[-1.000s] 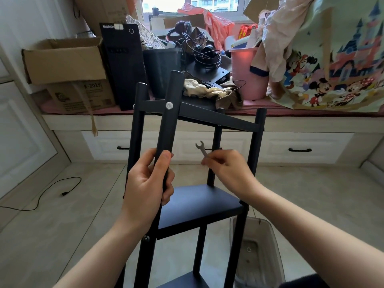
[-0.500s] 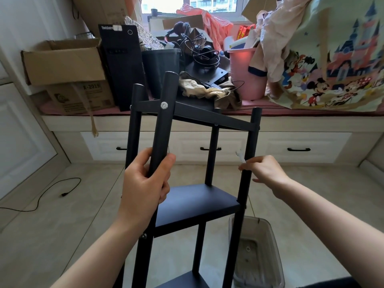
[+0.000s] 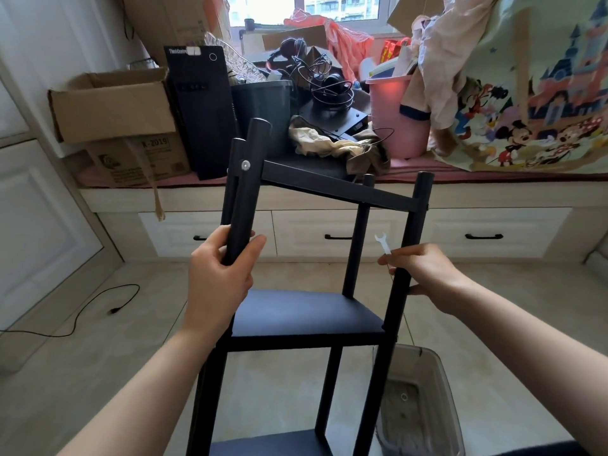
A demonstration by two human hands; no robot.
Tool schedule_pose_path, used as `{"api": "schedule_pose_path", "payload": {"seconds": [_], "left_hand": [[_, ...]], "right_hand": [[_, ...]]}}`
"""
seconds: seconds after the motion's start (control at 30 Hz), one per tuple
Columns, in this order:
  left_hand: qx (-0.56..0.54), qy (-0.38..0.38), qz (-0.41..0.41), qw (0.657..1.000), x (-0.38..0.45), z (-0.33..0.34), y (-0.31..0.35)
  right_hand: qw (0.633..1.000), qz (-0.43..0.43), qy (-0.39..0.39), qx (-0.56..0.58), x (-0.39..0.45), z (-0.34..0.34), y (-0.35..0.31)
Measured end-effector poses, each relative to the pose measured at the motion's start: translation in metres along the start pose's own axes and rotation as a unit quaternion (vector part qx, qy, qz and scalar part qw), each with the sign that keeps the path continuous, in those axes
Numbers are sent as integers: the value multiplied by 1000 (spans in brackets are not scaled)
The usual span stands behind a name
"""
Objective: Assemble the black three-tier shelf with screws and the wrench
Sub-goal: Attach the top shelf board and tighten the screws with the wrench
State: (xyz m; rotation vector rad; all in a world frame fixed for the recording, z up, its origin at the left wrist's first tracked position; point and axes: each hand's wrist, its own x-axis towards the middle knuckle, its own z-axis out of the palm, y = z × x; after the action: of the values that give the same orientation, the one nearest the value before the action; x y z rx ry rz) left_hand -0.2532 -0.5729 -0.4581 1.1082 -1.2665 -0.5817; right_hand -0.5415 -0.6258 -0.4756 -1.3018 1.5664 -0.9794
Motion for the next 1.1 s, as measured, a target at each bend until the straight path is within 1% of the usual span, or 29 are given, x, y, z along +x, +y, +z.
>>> {"api": "schedule_pose_path", "payload": {"seconds": [0.17, 0.37, 0.5, 0.6, 0.87, 0.97, 1.1], "left_hand": [[28, 9, 1, 1000, 11, -14, -10], [122, 7, 22, 992, 23, -28, -19], [162, 20, 9, 987, 29, -35, -27], [183, 24, -15, 983, 31, -39, -31], [157, 37, -75, 984, 28, -41, -35], [138, 35, -90, 986, 27, -43, -37], [139, 34, -108, 984, 25, -48, -44]], "right_hand": [[1000, -17, -9, 18, -5, 4, -3], [999, -47, -15, 20, -10, 9, -9], [998, -59, -11, 18, -11, 15, -11], [997, -74, 2, 9, -11, 18, -13], [994, -107, 15, 5, -12, 24, -14], [992, -121, 19, 10, -12, 26, -14], [991, -131, 21, 23, -13, 30, -17]]}}
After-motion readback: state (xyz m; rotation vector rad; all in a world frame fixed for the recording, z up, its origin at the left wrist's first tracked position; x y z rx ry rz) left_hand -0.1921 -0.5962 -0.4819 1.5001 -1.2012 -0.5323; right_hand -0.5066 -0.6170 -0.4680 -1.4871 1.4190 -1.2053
